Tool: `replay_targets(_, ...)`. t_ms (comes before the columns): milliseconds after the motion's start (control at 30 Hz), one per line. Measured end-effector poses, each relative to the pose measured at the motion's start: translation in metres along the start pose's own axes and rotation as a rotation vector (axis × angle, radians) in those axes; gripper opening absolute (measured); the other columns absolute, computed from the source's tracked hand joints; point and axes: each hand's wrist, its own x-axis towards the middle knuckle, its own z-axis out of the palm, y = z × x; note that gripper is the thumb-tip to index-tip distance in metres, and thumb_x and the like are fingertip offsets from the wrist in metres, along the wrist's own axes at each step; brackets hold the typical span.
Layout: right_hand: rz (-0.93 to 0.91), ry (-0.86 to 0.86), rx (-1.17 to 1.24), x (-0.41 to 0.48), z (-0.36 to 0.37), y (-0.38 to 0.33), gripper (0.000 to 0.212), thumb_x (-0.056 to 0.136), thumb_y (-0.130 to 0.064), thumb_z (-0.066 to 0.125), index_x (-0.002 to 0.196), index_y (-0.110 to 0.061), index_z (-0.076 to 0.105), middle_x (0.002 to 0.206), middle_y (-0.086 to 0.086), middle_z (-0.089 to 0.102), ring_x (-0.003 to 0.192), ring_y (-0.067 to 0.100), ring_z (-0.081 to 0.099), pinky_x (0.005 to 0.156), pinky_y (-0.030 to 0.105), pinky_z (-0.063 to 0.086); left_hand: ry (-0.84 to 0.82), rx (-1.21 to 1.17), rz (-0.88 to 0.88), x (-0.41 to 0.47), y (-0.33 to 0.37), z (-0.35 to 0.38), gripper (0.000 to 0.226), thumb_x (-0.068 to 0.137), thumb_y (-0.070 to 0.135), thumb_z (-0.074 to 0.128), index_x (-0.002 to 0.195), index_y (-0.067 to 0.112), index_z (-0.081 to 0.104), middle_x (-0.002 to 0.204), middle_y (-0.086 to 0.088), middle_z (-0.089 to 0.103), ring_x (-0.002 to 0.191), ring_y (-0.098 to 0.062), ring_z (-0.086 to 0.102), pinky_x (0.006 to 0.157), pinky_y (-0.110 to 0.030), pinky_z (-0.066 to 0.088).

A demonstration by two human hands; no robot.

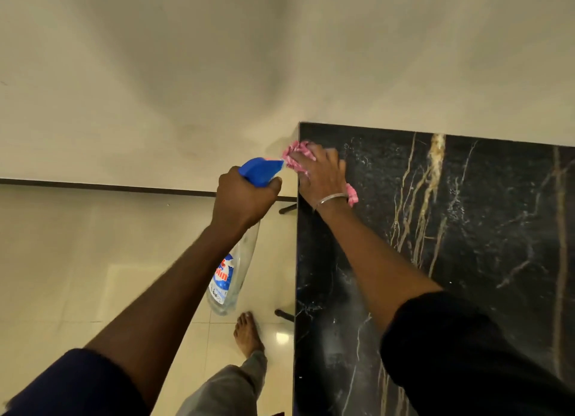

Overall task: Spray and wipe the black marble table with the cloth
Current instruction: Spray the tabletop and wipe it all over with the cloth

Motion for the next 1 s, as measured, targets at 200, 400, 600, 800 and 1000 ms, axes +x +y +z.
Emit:
replay_targets(200,0.027,0.036,0.063,-0.084,0.015,-0.015,0.045,0.083,-0.022,0.065,0.125,-0.037,0.053,0.127,0.0,0.052,0.112,0.025,0.046,0.086,0.041,0.044,-0.039,-0.015,-0.017,-0.034,-0.027,0.013,0.03,0.082,0.033,0.071,0.078,0.007,0.057,0.057,-0.008,0.047,0.05,-0.019,0.046,0.055,-0.034,0.045)
replay_targets(400,0.033,0.06,0.101,-0.149,0.027,-0.024,0.044,0.08,-0.02,0.062,0.123,-0.032,0.056,0.128,0.002,0.05,0.116,0.025,0.044,0.09,0.039,0.041,-0.065,-0.045,-0.07,-0.053,-0.034,0.019,0.023,0.084,0.029,0.07,0.084,0.011,0.056,0.058,-0.003,0.048,0.054,-0.018,0.049,0.06,-0.03,0.046)
replay_targets(600,-0.052,0.046,0.047,-0.165,0.034,-0.017,0.037,0.076,-0.022,0.066,0.113,-0.025,0.058,0.125,0.007,0.052,0.113,0.029,0.047,0.087,0.044,0.044,-0.037,-0.016,-0.053,-0.043,-0.029,0.022,0.019,0.086,0.026,0.068,0.082,0.015,0.053,0.058,0.001,0.045,0.052,-0.011,0.045,0.057,-0.019,0.041)
replay_targets(800,-0.05,0.058,-0.016,-0.082,0.016,0.0,0.045,0.08,-0.023,0.063,0.122,-0.027,0.046,0.124,0.008,0.05,0.109,0.028,0.047,0.086,0.043,0.042,-0.016,-0.009,-0.049,-0.034,-0.018,0.039,0.024,0.085,0.032,0.069,0.083,0.014,0.054,0.058,0.002,0.044,0.052,-0.012,0.044,0.057,-0.022,0.04)
replay_targets(1000,-0.052,0.061,-0.039,0.019,0.006,0.016,0.043,0.08,-0.018,0.055,0.122,-0.024,0.053,0.123,0.012,0.048,0.109,0.032,0.045,0.085,0.044,0.037,0.082,-0.058,-0.087,-0.033,-0.003,0.05,0.02,0.085,0.026,0.07,0.078,0.02,0.052,0.06,-0.002,0.048,0.053,-0.013,0.048,0.057,-0.023,0.044)
